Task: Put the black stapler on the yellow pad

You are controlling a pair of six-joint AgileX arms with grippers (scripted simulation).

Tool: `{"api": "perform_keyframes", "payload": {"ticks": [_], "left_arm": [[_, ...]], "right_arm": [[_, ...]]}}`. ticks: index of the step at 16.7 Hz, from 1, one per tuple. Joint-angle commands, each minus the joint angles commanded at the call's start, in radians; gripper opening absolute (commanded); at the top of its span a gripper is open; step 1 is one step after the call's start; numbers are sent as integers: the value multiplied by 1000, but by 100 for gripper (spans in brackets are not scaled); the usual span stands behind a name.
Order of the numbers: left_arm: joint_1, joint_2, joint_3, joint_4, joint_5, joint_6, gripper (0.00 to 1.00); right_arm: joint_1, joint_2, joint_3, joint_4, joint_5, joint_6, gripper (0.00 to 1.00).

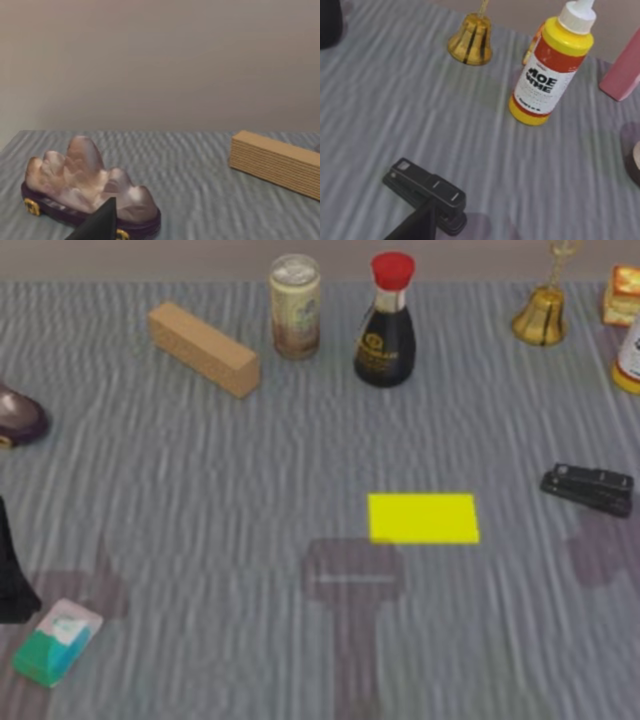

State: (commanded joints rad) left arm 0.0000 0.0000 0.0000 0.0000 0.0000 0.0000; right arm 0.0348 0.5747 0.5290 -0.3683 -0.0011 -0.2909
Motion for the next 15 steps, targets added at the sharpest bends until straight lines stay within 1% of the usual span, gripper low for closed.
{"api": "perform_keyframes", "payload": {"ticks": [8,12,15], "left_arm": [[0,0,0,0,0,0,100],[0,0,0,0,0,0,100],[0,0,0,0,0,0,100]], "right_arm": [[50,881,691,-507,7,-397,100],[72,1216,983,-715,6,-560,100],[82,1408,1157,-826,3,-650,100]]}}
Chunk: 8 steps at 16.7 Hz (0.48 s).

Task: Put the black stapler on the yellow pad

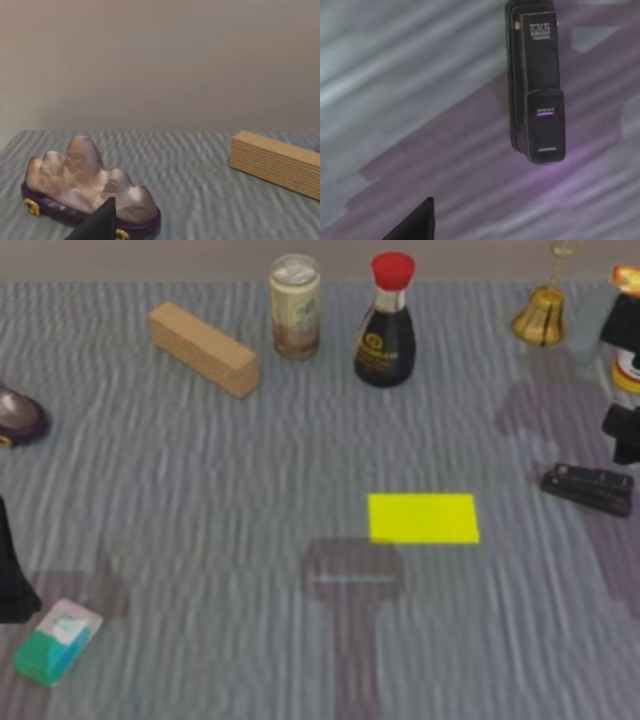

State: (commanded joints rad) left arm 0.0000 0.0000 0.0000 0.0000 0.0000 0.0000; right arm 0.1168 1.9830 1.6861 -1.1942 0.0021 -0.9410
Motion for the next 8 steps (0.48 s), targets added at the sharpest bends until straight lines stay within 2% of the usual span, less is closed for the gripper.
{"api": "perform_keyframes", "payload": {"ticks": [4,8], "left_arm": [[0,0,0,0,0,0,100],[0,0,0,0,0,0,100]], "right_arm": [[7,132,127,-77,-4,-65,100],[7,141,137,-82,-4,-69,100]]}}
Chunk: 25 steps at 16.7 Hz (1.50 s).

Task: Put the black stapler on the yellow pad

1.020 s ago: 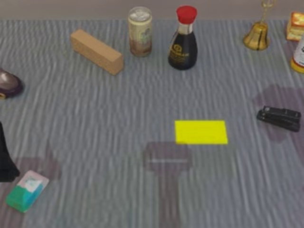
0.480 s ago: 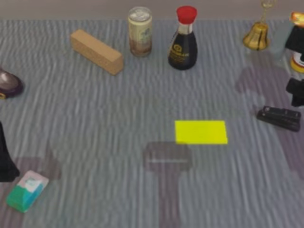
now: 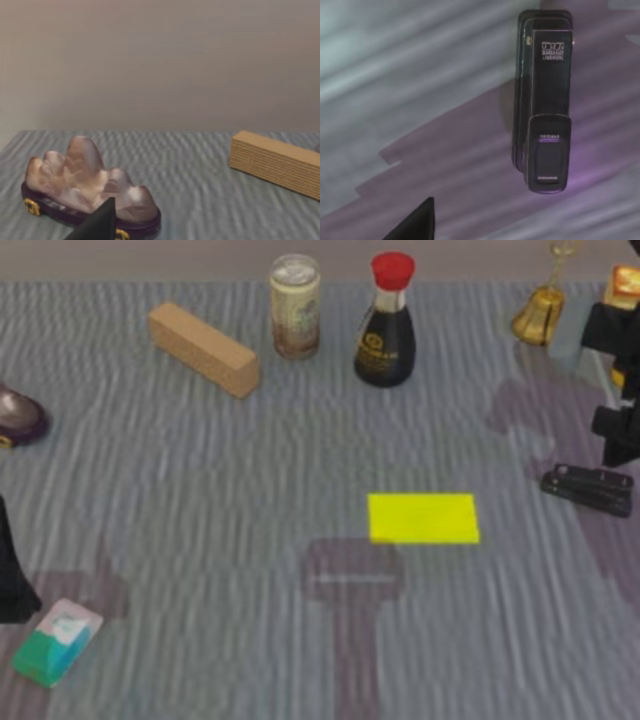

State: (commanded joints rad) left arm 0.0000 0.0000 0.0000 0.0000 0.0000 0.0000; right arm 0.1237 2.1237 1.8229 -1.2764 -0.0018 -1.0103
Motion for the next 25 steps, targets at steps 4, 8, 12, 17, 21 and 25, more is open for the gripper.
{"api": "perform_keyframes", "payload": {"ticks": [4,8,12,17,21,25], "left_arm": [[0,0,0,0,0,0,100],[0,0,0,0,0,0,100],[0,0,0,0,0,0,100],[0,0,0,0,0,0,100],[0,0,0,0,0,0,100],[0,0,0,0,0,0,100]], "right_arm": [[-3,1,-18,18,0,0,100],[1,38,-124,165,0,2,100],[3,83,-239,327,1,5,100],[3,93,-259,352,1,4,100],[3,93,-259,352,1,4,70],[3,93,-259,352,1,4,40]]}}
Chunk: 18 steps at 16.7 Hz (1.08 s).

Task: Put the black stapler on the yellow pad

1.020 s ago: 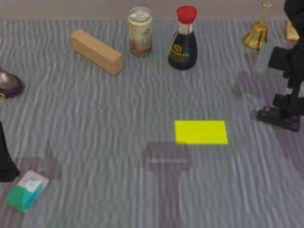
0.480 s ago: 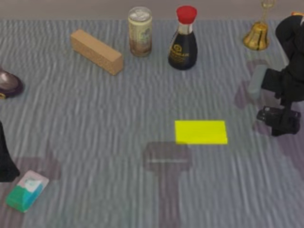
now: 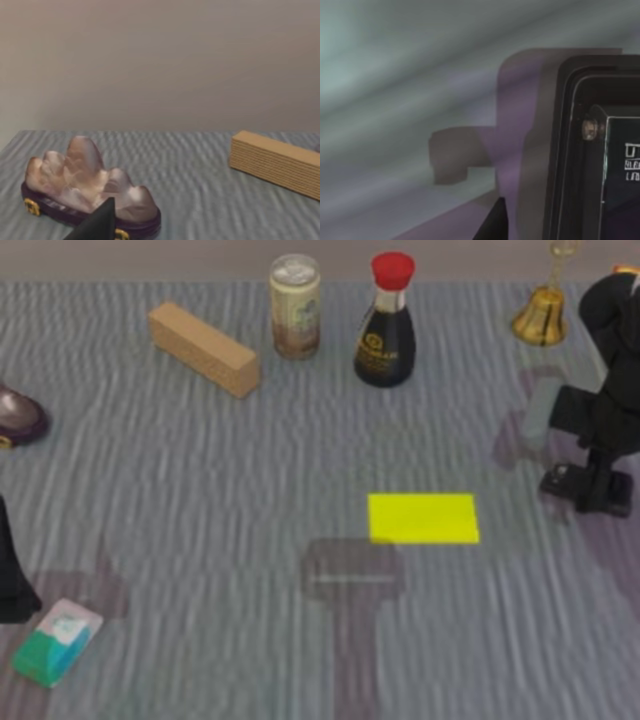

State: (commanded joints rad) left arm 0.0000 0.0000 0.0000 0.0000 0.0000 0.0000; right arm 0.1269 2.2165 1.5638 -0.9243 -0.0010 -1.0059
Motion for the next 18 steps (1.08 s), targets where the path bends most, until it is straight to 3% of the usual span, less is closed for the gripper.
{"api": "perform_keyframes", "payload": {"ticks": [5,15,18], "left_arm": [[0,0,0,0,0,0,100],[0,0,0,0,0,0,100],[0,0,0,0,0,0,100]], "right_arm": [[0,0,0,0,0,0,2],[-3,-2,4,-4,0,1,0],[-4,-18,66,-75,-1,1,0]]}}
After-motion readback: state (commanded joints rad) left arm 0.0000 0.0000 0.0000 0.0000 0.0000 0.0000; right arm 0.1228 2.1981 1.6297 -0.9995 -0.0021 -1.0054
